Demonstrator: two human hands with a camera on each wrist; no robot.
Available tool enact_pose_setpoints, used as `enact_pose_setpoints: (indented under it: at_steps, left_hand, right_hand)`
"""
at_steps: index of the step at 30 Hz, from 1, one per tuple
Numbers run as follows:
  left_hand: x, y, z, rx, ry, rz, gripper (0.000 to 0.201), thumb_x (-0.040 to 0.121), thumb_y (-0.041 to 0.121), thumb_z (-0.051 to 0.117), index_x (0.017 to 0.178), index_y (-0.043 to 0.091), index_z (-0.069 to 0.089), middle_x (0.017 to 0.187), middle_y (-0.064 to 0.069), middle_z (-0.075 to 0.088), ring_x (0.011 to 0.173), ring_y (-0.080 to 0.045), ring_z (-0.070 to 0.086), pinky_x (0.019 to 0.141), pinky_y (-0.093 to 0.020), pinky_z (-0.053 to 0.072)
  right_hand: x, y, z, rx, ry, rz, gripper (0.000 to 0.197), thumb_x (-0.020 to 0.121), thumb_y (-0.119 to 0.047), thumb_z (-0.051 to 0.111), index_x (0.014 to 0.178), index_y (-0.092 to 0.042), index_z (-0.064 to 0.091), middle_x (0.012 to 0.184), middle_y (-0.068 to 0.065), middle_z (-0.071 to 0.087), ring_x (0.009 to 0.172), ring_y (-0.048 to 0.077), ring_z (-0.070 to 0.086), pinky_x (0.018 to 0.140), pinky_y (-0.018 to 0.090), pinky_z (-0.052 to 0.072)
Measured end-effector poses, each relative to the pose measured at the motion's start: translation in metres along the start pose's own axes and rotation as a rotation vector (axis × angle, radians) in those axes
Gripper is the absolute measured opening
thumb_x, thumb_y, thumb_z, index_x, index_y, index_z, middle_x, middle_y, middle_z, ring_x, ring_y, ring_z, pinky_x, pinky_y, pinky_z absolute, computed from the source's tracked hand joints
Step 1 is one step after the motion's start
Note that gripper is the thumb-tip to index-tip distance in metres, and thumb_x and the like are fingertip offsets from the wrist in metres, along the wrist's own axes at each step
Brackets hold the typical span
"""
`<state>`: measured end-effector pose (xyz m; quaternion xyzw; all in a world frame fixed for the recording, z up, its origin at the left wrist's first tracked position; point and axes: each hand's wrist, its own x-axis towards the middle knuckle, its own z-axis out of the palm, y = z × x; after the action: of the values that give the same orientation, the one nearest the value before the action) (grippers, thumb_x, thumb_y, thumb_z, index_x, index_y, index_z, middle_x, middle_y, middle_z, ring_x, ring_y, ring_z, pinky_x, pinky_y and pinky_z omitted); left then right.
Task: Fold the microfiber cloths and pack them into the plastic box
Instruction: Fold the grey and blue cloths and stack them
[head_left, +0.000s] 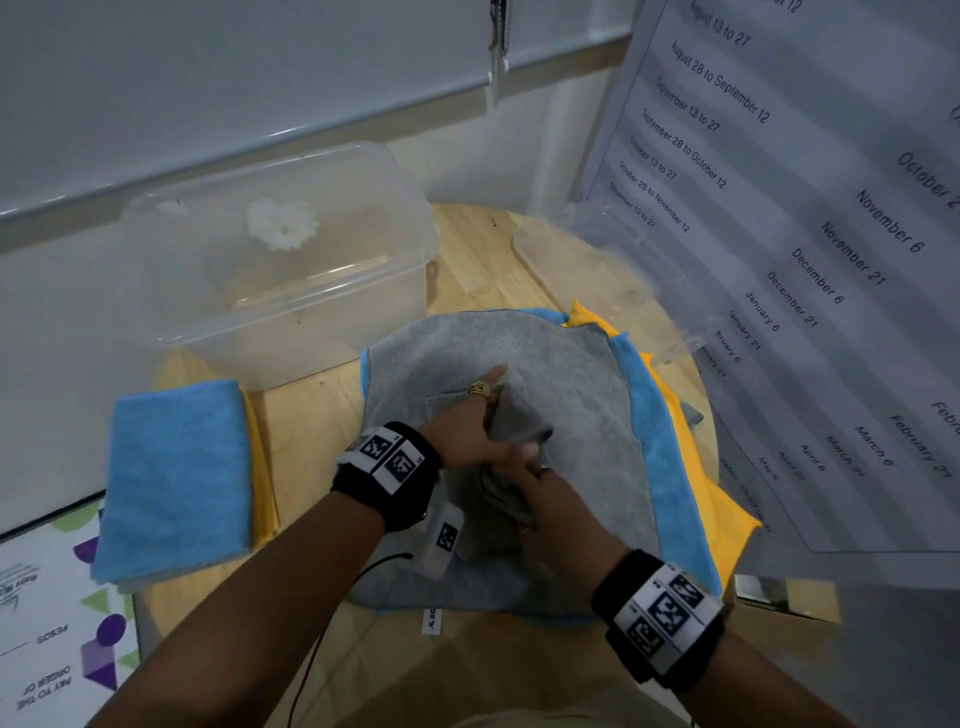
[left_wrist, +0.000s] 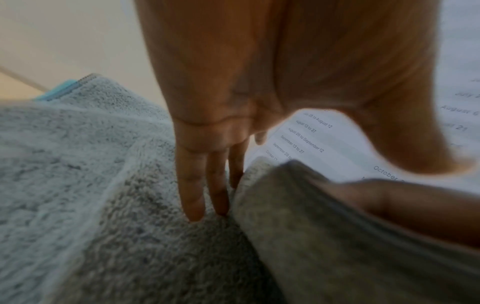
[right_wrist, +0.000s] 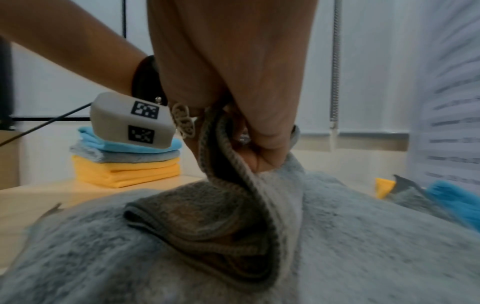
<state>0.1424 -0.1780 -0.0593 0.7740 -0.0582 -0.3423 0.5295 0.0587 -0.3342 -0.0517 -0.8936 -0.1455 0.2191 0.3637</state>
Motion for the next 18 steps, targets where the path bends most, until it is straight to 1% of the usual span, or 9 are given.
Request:
enact_pose_setpoints:
  at_steps: [2, 4, 6, 8, 10, 13, 15, 16, 18]
  left_hand:
    - [-0.004, -0.003, -0.001, 0.113, 0.044, 0.014, 0.120, 0.062, 0.041, 0.082, 0.149, 0.017, 0.003, 0.149, 0.005, 0.028, 0.134, -0.007, 0.031, 0.112, -0.027, 0.028]
    - [-0.004, -0.008, -0.005, 0.136, 0.204, 0.007, 0.089, 0.073, 0.028, 0.078, 0.143, 0.013, 0.027, 0.139, 0.005, 0.038, 0.127, -0.006, 0.036, 0.106, -0.022, 0.031]
    - [0.000, -0.019, -0.011, 0.072, 0.416, -0.054, 0.053, 0.081, 0.028, 0.068, 0.126, 0.009, 0.047, 0.123, -0.008, 0.057, 0.117, -0.023, 0.054, 0.098, -0.034, 0.046]
    - [0.001, -0.027, -0.016, 0.097, 0.521, -0.124, 0.034, 0.091, 0.026, 0.055, 0.111, -0.001, 0.051, 0.111, -0.020, 0.061, 0.106, -0.034, 0.058, 0.091, -0.041, 0.049]
    - [0.002, -0.033, -0.020, 0.061, 0.508, -0.159, 0.031, 0.095, 0.024, 0.050, 0.111, -0.003, 0.050, 0.115, -0.020, 0.059, 0.109, -0.033, 0.056, 0.091, -0.038, 0.046]
    - [0.001, -0.037, -0.021, 0.069, 0.487, -0.160, 0.036, 0.094, 0.025, 0.052, 0.118, -0.001, 0.051, 0.121, -0.018, 0.058, 0.113, -0.031, 0.054, 0.095, -0.036, 0.043]
    - [0.002, -0.044, -0.021, 0.073, 0.485, -0.162, 0.033, 0.092, 0.024, 0.056, 0.116, 0.001, 0.054, 0.117, -0.017, 0.060, 0.110, -0.031, 0.056, 0.092, -0.034, 0.044]
    - [0.003, -0.045, -0.021, 0.070, 0.488, -0.167, 0.032, 0.090, 0.024, 0.058, 0.113, 0.002, 0.056, 0.115, -0.017, 0.061, 0.109, -0.030, 0.057, 0.090, -0.033, 0.044]
    - [0.004, -0.047, -0.021, 0.076, 0.505, -0.178, 0.033, 0.089, 0.028, 0.060, 0.110, 0.003, 0.058, 0.112, -0.015, 0.062, 0.106, -0.028, 0.058, 0.086, -0.030, 0.043]
  right_hand:
    - [0.003, -0.010, 0.007, 0.043, -0.020, -0.063, 0.062, 0.080, 0.010, 0.049, 0.139, -0.010, 0.040, 0.139, 0.012, 0.042, 0.128, 0.024, 0.040, 0.108, 0.014, 0.027]
    - [0.007, -0.013, 0.015, 0.027, -0.073, -0.082, 0.065, 0.079, 0.011, 0.049, 0.139, -0.011, 0.038, 0.138, 0.015, 0.040, 0.125, 0.029, 0.039, 0.104, 0.020, 0.032]
    - [0.010, -0.010, 0.022, 0.006, -0.103, -0.054, 0.067, 0.077, 0.011, 0.049, 0.138, -0.013, 0.038, 0.131, 0.016, 0.042, 0.116, 0.032, 0.043, 0.096, 0.033, 0.039]
    - [0.009, -0.007, 0.030, 0.024, -0.090, -0.054, 0.067, 0.076, 0.010, 0.049, 0.137, -0.014, 0.039, 0.126, 0.016, 0.046, 0.111, 0.032, 0.048, 0.092, 0.039, 0.043]
    - [0.006, -0.005, 0.036, 0.056, -0.050, -0.059, 0.070, 0.076, 0.011, 0.050, 0.139, -0.016, 0.036, 0.132, 0.013, 0.044, 0.117, 0.028, 0.046, 0.099, 0.037, 0.042]
    - [0.001, 0.000, 0.037, 0.104, 0.016, 0.025, 0.076, 0.077, 0.006, 0.056, 0.143, -0.015, 0.026, 0.138, 0.007, 0.034, 0.127, 0.017, 0.034, 0.108, 0.024, 0.031]
    - [-0.001, 0.007, 0.038, 0.082, 0.026, 0.070, 0.062, 0.078, 0.002, 0.056, 0.136, -0.011, 0.037, 0.130, 0.009, 0.040, 0.121, 0.020, 0.040, 0.096, 0.020, 0.034]
    - [-0.002, 0.011, 0.039, 0.042, 0.014, 0.053, 0.053, 0.079, 0.001, 0.056, 0.129, -0.009, 0.047, 0.124, 0.010, 0.044, 0.115, 0.022, 0.044, 0.087, 0.017, 0.033]
    - [-0.004, 0.014, 0.041, -0.049, -0.026, -0.045, 0.036, 0.081, -0.003, 0.056, 0.117, -0.006, 0.061, 0.113, 0.013, 0.052, 0.104, 0.027, 0.051, 0.079, 0.020, 0.034]
